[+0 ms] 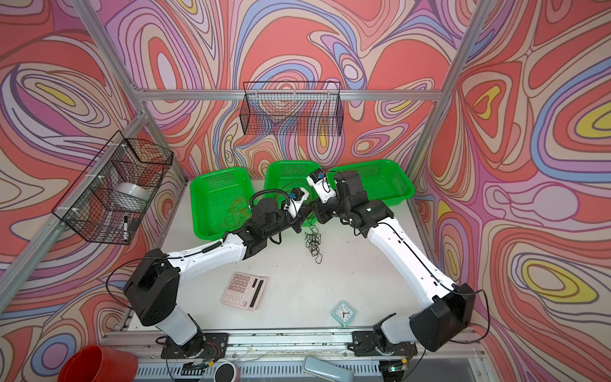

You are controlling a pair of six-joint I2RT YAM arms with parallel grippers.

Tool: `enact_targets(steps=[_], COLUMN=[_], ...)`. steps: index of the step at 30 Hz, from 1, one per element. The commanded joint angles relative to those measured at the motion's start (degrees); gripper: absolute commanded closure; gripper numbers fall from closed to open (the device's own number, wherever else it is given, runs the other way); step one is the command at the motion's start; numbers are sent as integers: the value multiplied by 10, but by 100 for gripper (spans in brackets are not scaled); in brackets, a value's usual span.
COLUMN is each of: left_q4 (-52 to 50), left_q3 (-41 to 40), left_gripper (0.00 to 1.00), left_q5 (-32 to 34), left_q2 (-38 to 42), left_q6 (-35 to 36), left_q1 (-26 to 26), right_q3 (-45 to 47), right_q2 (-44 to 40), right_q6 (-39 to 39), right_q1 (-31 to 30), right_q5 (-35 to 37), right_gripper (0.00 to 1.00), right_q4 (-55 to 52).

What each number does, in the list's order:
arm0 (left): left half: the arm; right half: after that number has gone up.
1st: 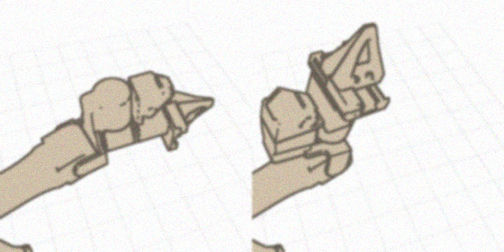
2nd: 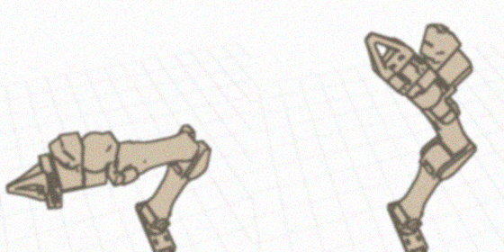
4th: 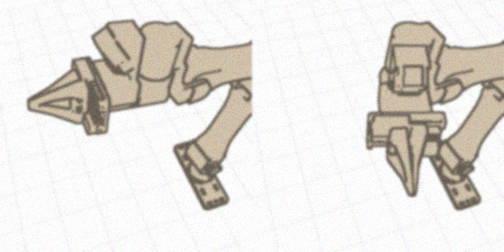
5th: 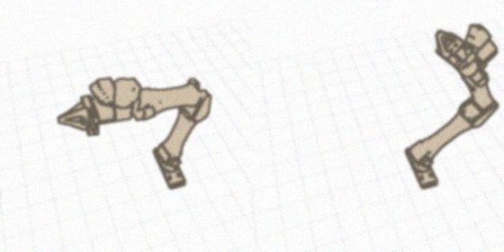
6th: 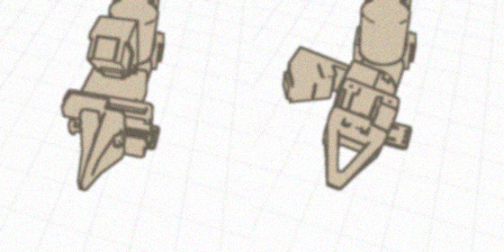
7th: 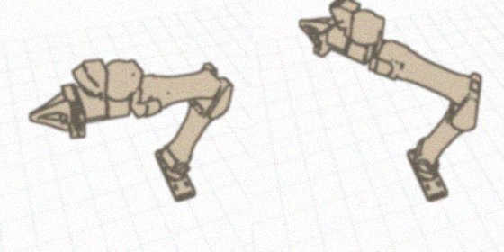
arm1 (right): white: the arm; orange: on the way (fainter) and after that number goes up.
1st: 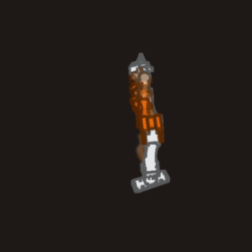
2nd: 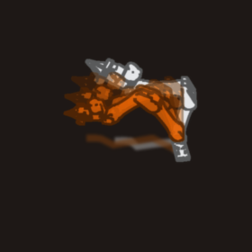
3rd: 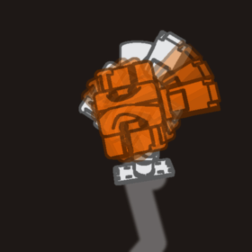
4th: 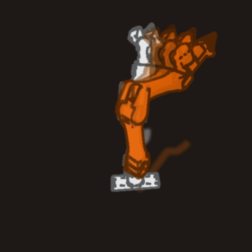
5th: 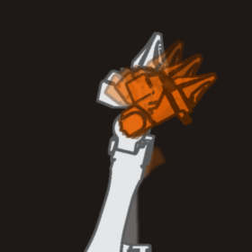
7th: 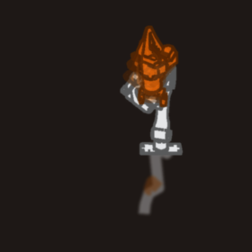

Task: Untangle and sort cables by color
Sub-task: Untie the cable.

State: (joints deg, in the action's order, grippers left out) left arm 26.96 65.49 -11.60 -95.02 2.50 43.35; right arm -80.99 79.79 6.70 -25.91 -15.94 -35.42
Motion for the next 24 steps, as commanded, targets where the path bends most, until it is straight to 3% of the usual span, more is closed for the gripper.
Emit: enact_targets(steps=[1, 3, 4, 7, 12, 18, 24], left_q4=[11, 5, -4, -26, -70, -106, -129], left_q3=[23, 29, 34, 47, 74, 94, 103], left_gripper=[100, 100, 100, 100, 100, 100, 100], left_q5=[16, 21, 23, 35, 49, 68, 98], left_q2=[7, 17, 22, 35, 47, 49, 50], left_q6=[13, 14, 14, 16, 25, 33, 49], left_q1=[13, 16, 18, 22, 33, 35, 37], right_q3=[38, 62, 74, 117, 178, 250, 278], right_q2=[-30, -43, -50, -67, -88, -129, -171], right_q6=[-36, -49, -56, -68, -91, -110, -86], right_q1=[2, 2, 2, 2, 2, 2, 3], right_q5=[24, 42, 58, 90, 82, 40, 55], right_gripper=[100, 96, 87, 72, 54, 44, 38], right_q4=[73, 102, 115, 155, 223, 320, 353])
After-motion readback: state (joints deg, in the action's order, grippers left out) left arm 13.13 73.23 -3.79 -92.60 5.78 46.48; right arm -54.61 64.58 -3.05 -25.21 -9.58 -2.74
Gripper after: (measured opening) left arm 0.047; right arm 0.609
